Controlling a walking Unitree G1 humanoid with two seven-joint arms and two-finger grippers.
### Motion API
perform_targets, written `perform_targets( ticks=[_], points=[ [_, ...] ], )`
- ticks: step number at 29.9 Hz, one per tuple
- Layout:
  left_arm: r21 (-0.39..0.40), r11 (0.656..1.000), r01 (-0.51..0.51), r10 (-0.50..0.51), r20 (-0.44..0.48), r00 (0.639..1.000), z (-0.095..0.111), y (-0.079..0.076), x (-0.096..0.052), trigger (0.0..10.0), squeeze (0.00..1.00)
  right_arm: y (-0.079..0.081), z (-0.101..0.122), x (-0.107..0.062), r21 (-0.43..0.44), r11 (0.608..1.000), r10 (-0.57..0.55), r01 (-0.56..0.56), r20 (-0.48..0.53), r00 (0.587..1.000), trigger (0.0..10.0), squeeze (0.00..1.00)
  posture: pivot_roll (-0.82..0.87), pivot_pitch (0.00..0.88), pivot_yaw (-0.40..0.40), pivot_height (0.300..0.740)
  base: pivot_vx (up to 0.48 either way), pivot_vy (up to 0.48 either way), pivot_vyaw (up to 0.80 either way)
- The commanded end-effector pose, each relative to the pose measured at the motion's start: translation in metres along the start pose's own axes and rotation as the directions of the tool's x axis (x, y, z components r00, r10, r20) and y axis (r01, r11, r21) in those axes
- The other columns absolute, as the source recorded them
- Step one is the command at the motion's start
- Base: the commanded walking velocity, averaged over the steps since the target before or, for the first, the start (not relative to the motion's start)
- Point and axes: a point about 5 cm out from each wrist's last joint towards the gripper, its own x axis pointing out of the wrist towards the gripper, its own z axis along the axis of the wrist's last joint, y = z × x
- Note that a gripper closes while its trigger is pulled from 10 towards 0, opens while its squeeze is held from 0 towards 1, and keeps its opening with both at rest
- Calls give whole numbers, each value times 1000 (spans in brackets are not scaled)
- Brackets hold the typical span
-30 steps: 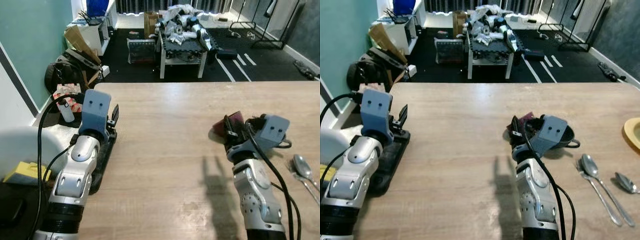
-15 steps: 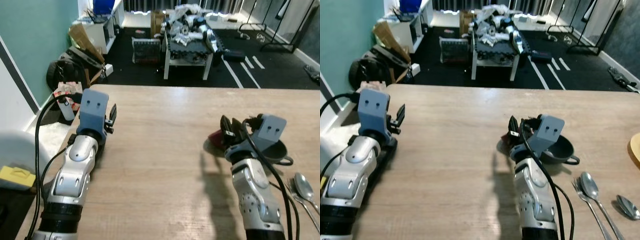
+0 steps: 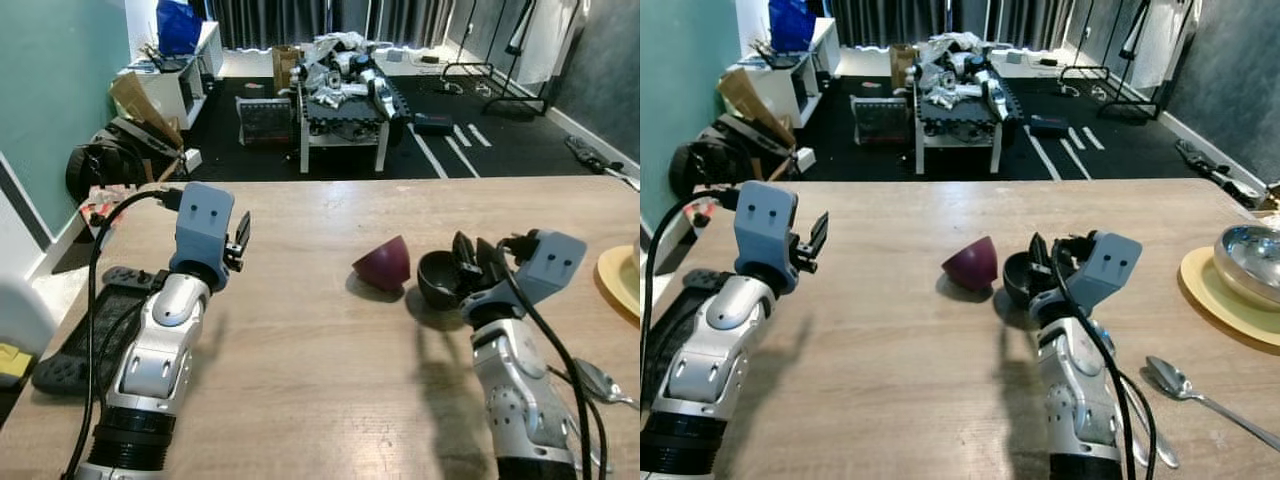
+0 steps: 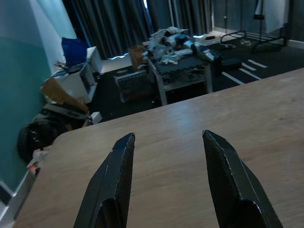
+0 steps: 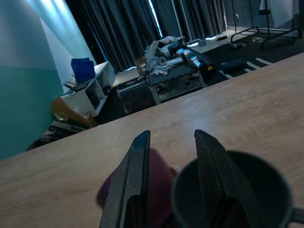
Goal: Setting the table
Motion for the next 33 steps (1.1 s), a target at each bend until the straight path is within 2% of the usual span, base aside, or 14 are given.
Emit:
perform_targets(
  ticks=[1,9,13,16,18,19,21,22,25,26,29,31,32,33],
  points=[
    [-2,1000,-11,11,-14,1000,-4,5,-1,10000,0,0,-5,-2,-8,1000,-4,4,-17,1000,10000,0,118,107,68,740,0,0,0],
    [-7,1000,-9,9,-19,1000,-4,5,-1,10000,0,-1,-6,-3,-44,999,-1,0,-23,1000,10000,0,122,110,67,740,0,0,0],
    [-11,999,32,-33,-33,999,-6,4,-4,10000,0,-8,-9,1,-271,962,0,-19,-67,998,10000,0,126,112,66,740,0,0,0],
    [-10,999,52,-53,-37,998,-6,4,-4,10000,0,-13,-6,4,-291,957,-9,-10,-65,998,10000,0,126,113,64,740,0,0,0],
    [6,994,110,-110,-45,993,-6,3,-6,10000,0,-25,2,13,-331,943,-40,21,-49,998,10000,0,133,115,61,740,0,0,0],
    [6,994,110,-110,-45,993,-6,3,-6,10000,0,-25,2,13,-331,943,-40,21,-49,998,10000,0,133,115,61,740,0,0,0],
    [23,982,189,-188,-51,981,-6,0,-7,10000,0,-40,15,22,-391,919,-57,41,-29,998,10000,0,136,116,59,740,0,0,0],
    [23,982,189,-188,-51,981,-6,0,-7,10000,0,-40,15,22,-391,919,-57,41,-29,998,10000,0,136,116,59,740,0,0,0],
    [48,949,312,-308,-67,949,-5,-3,-10,10000,0,-63,41,34,-448,893,-54,32,-36,998,10000,0,135,117,59,740,0,0,0],
    [48,949,312,-308,-67,949,-5,-3,-10,10000,0,-63,41,34,-448,893,-54,32,-36,998,10000,0,135,117,59,740,0,0,0],
    [33,923,384,-380,-92,920,-5,1,-12,10000,0,-85,63,37,-433,901,-29,-7,-78,996,10000,0,131,121,54,740,0,0,0],
    [31,905,425,-420,-103,902,-4,6,-13,10000,0,-101,65,32,-460,887,-23,-43,-136,990,10000,0,130,122,53,740,0,0,0],
    [31,905,425,-420,-103,902,-4,6,-13,10000,0,-101,65,32,-460,887,-23,-43,-136,990,10000,0,130,122,53,740,0,0,0],
    [33,898,439,-434,-104,895,-4,7,-13,10000,0,-113,68,30,-490,872,-57,-16,-133,989,10000,0,129,123,54,740,0,0,0]
  ],
)
